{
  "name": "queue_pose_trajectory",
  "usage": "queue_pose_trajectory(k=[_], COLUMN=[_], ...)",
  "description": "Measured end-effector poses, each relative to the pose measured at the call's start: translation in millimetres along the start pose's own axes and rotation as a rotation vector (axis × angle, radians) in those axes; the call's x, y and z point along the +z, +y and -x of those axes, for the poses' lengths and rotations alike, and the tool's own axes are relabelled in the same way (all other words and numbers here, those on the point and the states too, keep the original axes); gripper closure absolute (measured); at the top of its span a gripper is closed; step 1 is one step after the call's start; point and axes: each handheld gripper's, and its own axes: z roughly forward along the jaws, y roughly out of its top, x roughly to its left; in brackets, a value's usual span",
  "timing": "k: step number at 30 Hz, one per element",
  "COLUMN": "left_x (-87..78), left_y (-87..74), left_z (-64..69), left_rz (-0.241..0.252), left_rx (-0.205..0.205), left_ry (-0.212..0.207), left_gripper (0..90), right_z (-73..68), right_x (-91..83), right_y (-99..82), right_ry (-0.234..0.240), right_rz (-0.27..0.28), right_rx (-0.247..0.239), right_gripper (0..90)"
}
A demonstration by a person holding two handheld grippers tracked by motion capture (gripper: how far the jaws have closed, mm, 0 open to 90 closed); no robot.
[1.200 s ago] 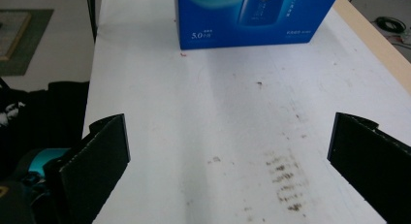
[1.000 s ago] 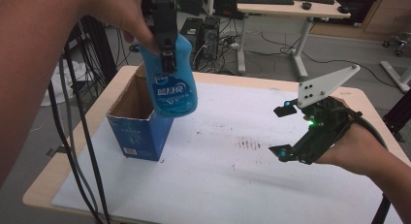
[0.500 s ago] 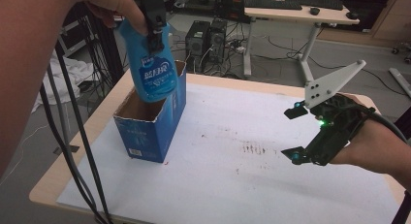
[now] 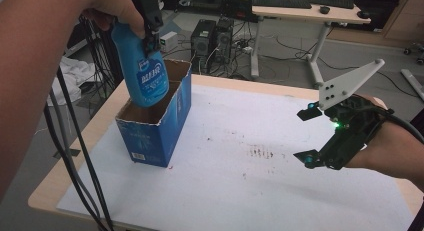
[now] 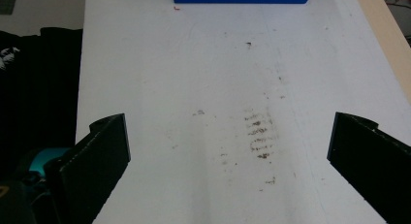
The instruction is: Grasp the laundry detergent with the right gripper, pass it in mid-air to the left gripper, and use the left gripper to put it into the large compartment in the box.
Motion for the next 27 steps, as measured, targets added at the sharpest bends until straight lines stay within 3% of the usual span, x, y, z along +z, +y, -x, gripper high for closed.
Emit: queue_pose_trajectory(k=[6, 10, 14, 15, 17, 20, 21, 22, 25, 26, 27], left_x=[15.1, 32.2, 56.2, 56.2, 64.9, 80.1, 80.1, 88.1, 94.9, 104.3, 104.3], left_y=[4.0, 7.2, 10.3, 10.3, 11.8, 14.6, 14.6, 15.6, 16.8, 18.2, 18.2], left_z=[-2.0, -5.2, -7.0, -7.0, -7.0, -5.9, -5.9, -5.9, -6.4, -6.9, -6.9], left_rz=[-0.019, -0.038, -0.049, -0.049, -0.056, -0.047, -0.047, -0.063, -0.065, -0.068, -0.068], left_rx=[-0.007, 0.017, 0.082, 0.082, 0.120, 0.212, 0.212, 0.272, 0.306, 0.338, 0.338], left_ry=[0.009, -0.003, -0.011, -0.011, -0.009, -0.002, -0.002, 0.006, 0.009, 0.004, 0.004], left_gripper=[40.2, 40.2, 40.3, 40.2, 40.2, 40.2, 40.2, 40.2, 40.2, 40.2, 40.2], right_z=[-0.9, -1.1, -0.8, -0.8, -0.2, -0.2, 0.0, -0.3, -0.6, -0.4, -0.4], right_x=[-1.4, -2.2, -2.3, -2.3, -2.5, -2.5, -2.4, -2.5, -2.5, -2.4, -2.4], right_y=[-1.3, -2.2, -3.9, -3.9, -4.9, -5.7, -5.9, -6.0, -6.4, -6.7, -6.7], right_ry=[-0.002, -0.003, -0.002, -0.002, -0.004, -0.003, -0.003, -0.005, -0.004, -0.005, -0.005], right_rz=[-0.008, -0.008, -0.021, -0.021, -0.027, -0.034, -0.035, -0.039, -0.045, -0.048, -0.048], right_rx=[0.002, 0.003, 0.008, 0.008, 0.009, 0.014, 0.012, 0.016, 0.021, 0.019, 0.019], right_gripper=[0.8, 0.8, 0.8, 0.8, 0.8, 0.8, 0.8, 0.8, 0.8, 0.8, 0.8])
